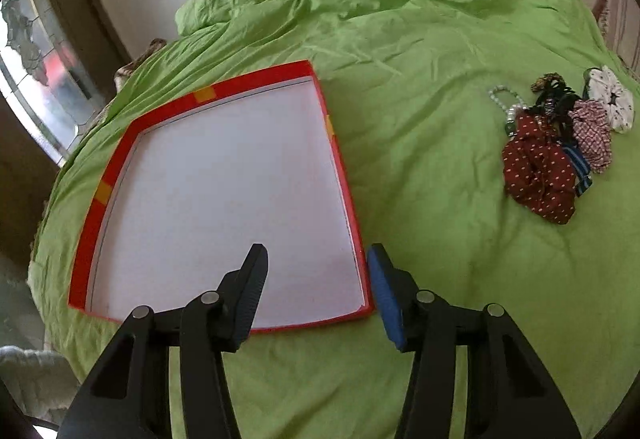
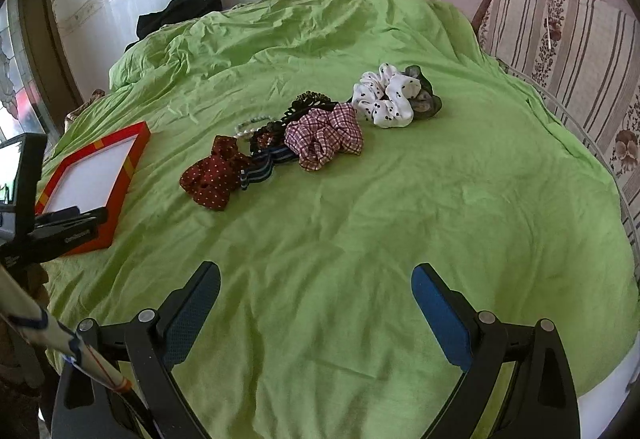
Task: Organize jewelry
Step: 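Move both tools over the bed toward the row of accessories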
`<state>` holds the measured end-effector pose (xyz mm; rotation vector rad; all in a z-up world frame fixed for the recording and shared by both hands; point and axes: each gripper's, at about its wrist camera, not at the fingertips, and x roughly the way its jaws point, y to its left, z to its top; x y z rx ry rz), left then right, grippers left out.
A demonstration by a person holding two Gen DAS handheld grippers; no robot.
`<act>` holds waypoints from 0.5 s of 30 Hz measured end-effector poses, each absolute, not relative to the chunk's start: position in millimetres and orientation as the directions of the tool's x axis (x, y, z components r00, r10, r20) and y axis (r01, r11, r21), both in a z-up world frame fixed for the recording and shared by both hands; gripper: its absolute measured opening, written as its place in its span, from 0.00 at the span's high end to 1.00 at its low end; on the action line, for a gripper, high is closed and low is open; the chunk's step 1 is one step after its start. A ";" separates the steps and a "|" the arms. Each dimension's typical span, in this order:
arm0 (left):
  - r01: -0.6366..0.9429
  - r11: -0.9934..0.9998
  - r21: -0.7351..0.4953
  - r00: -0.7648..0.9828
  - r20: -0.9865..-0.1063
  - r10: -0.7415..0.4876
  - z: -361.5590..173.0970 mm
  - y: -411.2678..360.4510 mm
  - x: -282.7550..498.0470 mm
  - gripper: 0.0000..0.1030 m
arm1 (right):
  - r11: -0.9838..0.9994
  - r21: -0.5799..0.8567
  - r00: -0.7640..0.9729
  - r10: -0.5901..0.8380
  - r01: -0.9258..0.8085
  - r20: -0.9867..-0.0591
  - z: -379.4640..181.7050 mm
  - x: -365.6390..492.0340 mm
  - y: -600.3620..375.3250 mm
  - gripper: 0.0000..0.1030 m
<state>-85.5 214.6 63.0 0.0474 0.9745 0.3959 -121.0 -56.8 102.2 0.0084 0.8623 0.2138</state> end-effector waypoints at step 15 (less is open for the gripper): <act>-0.372 0.922 0.111 0.609 -0.720 0.333 110.6 206.7 -145.1 0.38 | 0.954 0.113 0.655 0.273 -0.277 -0.705 129.4 -98.8 -27.5 0.04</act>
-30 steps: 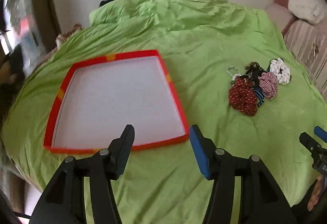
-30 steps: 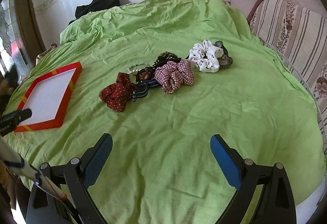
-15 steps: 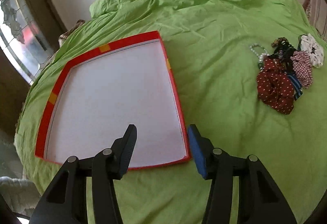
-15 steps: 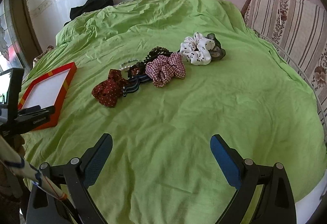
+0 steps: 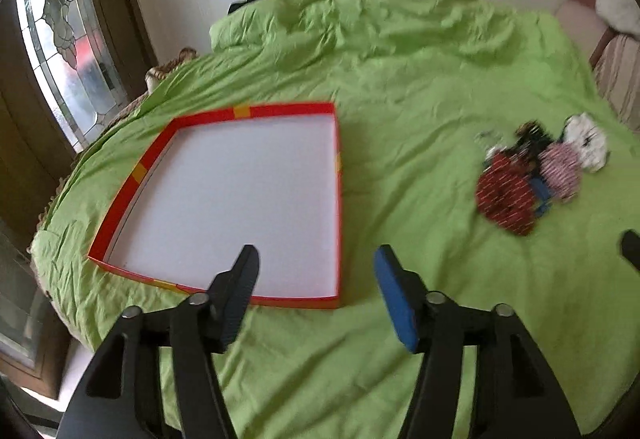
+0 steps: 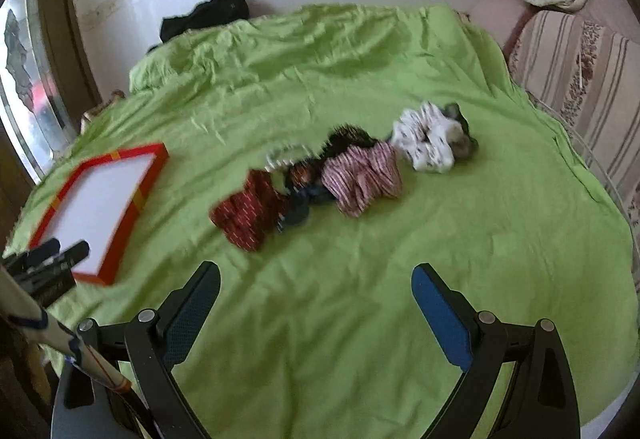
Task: Organize jewelry
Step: 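Move both tools over the bed toward the row of accessories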
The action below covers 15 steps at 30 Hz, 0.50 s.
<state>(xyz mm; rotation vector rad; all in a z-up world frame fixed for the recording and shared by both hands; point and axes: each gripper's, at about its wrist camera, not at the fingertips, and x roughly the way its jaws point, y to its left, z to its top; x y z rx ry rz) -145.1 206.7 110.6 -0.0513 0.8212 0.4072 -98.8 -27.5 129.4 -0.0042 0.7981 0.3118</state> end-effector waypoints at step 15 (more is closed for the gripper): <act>-0.269 0.960 0.080 0.661 -0.709 0.244 123.7 159.3 -152.0 0.34 | 0.962 0.201 0.634 0.272 -0.183 -0.724 109.2 -99.1 -67.6 0.04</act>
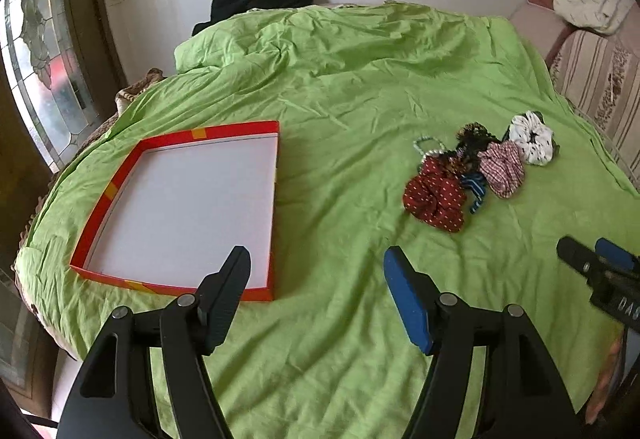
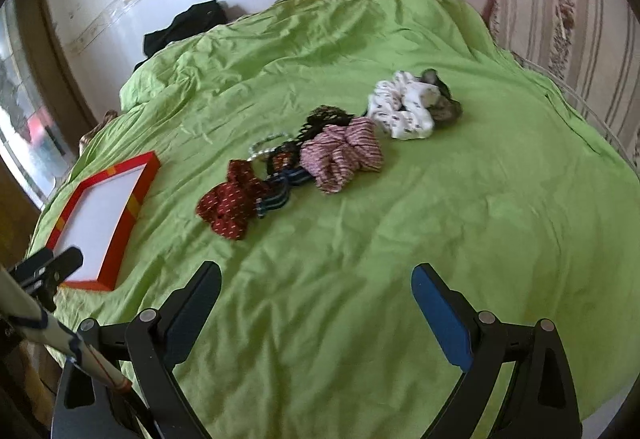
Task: Organize jewelry
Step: 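Move both tools over the bed toward the row of accessories, then grasp the red polka-dot scrunchie with left tool while right grasps plaid scrunchie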
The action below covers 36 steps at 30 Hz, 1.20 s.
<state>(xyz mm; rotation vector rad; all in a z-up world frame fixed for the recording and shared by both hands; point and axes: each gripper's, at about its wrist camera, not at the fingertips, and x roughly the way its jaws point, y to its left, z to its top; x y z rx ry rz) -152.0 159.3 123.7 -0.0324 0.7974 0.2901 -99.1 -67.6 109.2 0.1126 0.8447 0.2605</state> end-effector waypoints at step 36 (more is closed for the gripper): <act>-0.160 0.986 -0.038 0.619 -0.783 0.071 92.2 179.9 -53.9 0.34 | 0.952 0.225 0.568 0.304 -0.207 -0.765 87.4 0.4 -96.8 0.21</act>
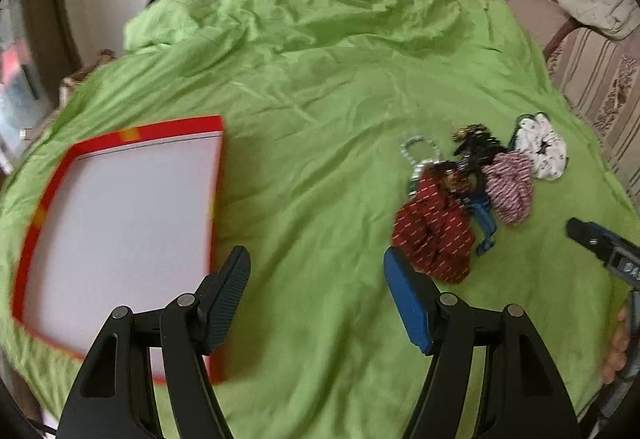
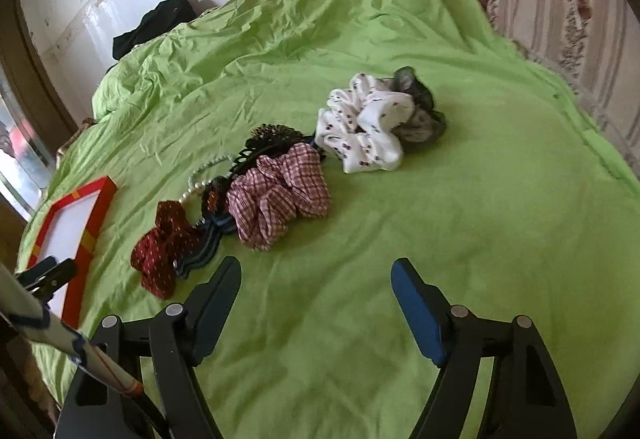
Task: Organize jewelry
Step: 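Grasp the red polka-dot scrunchie with left tool while right grasps plaid scrunchie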
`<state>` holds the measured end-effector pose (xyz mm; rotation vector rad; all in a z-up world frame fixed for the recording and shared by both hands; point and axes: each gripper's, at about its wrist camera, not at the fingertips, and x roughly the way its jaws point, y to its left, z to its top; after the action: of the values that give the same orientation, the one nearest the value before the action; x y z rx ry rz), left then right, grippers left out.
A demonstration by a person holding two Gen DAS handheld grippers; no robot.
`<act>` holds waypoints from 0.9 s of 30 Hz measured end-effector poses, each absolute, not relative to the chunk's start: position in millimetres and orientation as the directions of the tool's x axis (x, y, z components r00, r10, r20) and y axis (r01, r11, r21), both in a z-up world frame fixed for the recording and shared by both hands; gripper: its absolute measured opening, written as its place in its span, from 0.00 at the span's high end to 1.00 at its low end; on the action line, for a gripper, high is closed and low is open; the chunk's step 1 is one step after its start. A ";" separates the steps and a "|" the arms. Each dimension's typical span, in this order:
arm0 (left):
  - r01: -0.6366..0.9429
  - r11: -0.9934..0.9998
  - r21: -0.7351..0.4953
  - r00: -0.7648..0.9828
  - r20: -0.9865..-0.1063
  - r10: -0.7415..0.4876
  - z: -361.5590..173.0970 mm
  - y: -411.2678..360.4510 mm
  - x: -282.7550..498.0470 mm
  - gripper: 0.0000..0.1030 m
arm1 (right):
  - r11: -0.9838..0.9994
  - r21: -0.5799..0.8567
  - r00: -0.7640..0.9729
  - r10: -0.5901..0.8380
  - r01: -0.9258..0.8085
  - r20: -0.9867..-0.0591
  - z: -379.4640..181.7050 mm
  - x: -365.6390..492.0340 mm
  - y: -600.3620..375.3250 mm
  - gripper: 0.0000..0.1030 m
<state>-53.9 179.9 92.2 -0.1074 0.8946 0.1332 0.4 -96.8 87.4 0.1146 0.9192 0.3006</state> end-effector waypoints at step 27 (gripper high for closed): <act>0.020 0.951 -0.309 0.571 -0.777 -0.265 70.3 144.7 -8.5 0.92 | 0.879 0.433 0.505 0.472 -0.201 -0.723 70.4 54.5 -85.9 0.87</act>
<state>-8.5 144.7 70.3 -0.2799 0.9521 -0.1694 54.5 -85.9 70.4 0.3109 0.9611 0.4139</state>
